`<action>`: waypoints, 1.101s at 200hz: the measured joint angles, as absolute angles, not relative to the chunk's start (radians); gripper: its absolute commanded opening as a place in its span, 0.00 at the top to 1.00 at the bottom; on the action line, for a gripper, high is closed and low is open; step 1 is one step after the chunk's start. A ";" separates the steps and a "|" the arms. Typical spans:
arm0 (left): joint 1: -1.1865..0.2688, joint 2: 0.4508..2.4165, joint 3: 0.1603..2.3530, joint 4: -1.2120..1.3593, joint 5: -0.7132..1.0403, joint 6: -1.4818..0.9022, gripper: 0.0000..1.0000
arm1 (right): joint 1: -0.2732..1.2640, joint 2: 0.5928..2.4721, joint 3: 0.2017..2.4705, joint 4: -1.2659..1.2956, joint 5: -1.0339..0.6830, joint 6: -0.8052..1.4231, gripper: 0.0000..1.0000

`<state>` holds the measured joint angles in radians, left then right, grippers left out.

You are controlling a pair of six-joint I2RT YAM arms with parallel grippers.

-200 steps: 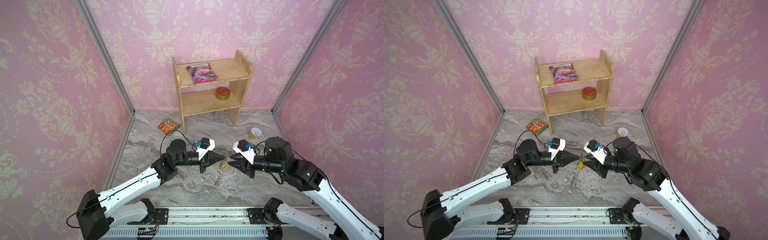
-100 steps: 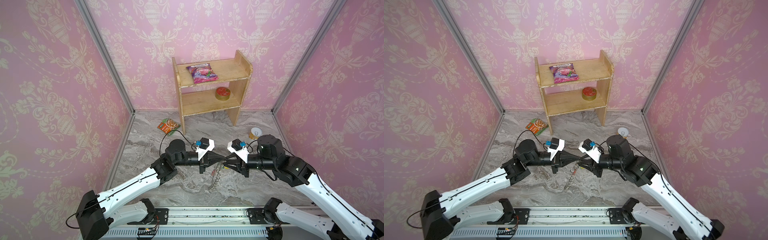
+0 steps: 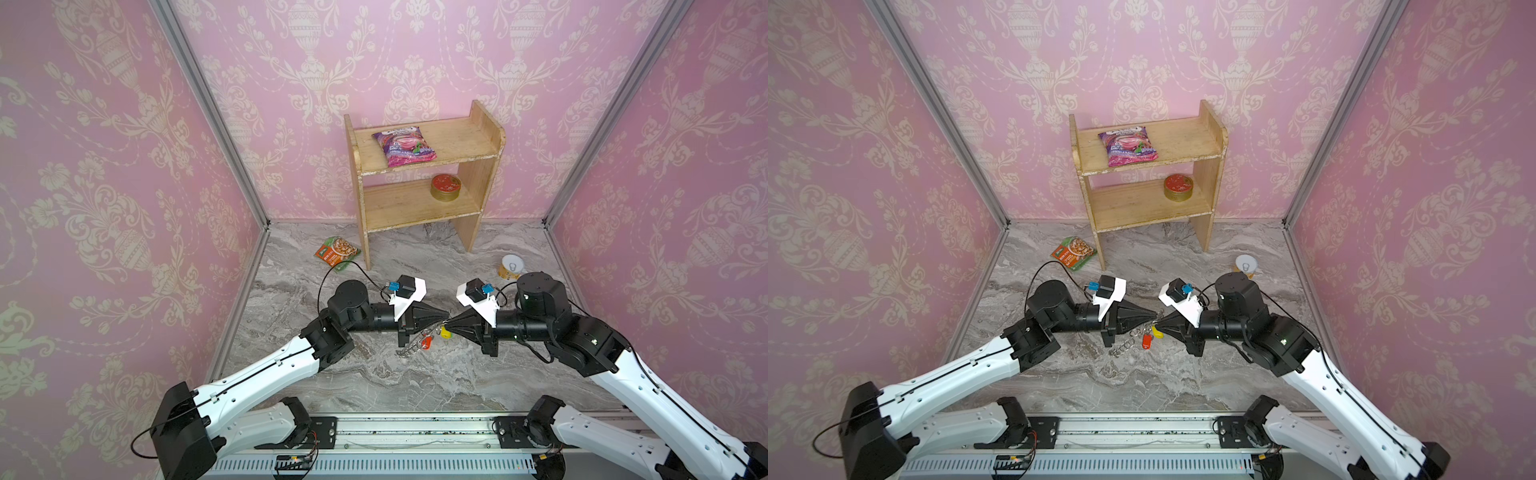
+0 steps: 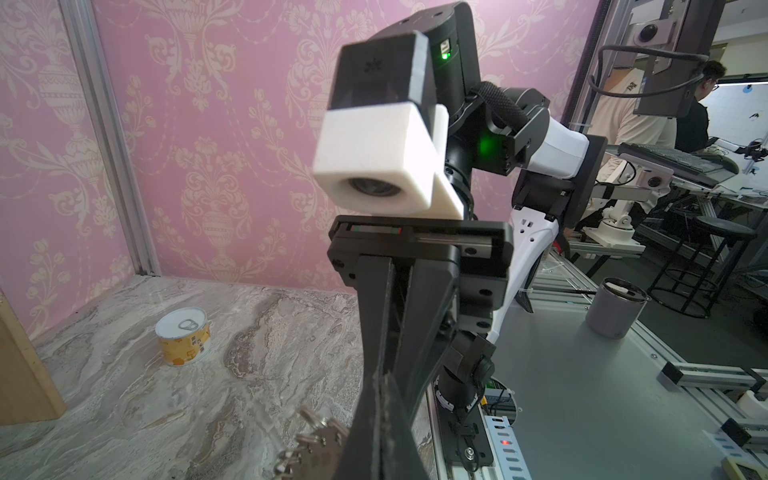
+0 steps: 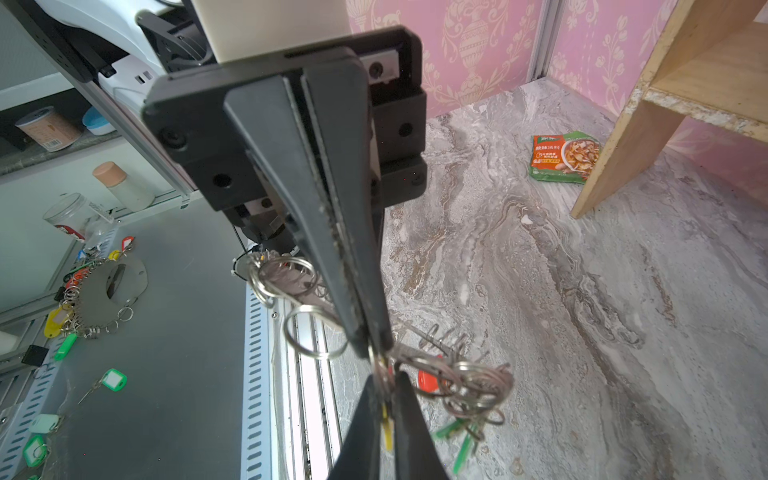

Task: Put the keys on the keyring

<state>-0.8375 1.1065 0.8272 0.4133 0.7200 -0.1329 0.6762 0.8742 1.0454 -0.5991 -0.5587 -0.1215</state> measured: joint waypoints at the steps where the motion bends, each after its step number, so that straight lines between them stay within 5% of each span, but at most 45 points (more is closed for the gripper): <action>1: -0.838 1.106 0.827 0.415 0.720 -0.133 1.00 | 0.676 0.874 1.045 -0.599 -0.559 -0.122 0.81; 220: -0.832 1.098 0.810 0.561 0.717 -0.185 1.00 | 0.676 0.850 1.012 -0.504 -0.551 -0.099 0.83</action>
<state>-0.8322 1.0985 0.8104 0.5606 0.7166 -0.1852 0.6762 0.8505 1.0122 -0.5037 -0.5514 -0.0994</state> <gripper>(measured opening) 0.043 0.159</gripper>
